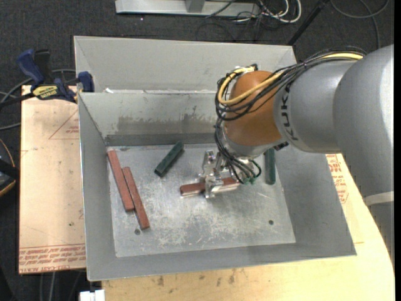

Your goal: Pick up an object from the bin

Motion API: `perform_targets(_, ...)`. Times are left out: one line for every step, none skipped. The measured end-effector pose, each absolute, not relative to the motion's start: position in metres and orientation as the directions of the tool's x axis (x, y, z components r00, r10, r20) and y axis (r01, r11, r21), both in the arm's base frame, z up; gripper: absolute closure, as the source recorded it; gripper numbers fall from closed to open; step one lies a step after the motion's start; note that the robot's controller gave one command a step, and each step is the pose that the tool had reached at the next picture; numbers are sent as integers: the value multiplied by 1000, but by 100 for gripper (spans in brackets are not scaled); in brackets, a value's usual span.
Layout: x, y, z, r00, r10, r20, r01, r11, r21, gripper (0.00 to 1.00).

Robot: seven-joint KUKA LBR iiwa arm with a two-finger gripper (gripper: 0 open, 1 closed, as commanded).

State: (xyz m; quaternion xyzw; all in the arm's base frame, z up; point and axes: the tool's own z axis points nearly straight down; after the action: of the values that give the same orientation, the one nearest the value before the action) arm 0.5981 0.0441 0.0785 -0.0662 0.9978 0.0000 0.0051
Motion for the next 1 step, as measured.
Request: perform_targets(598,44,78,-991,-132,-10,-132,991,-1,100)
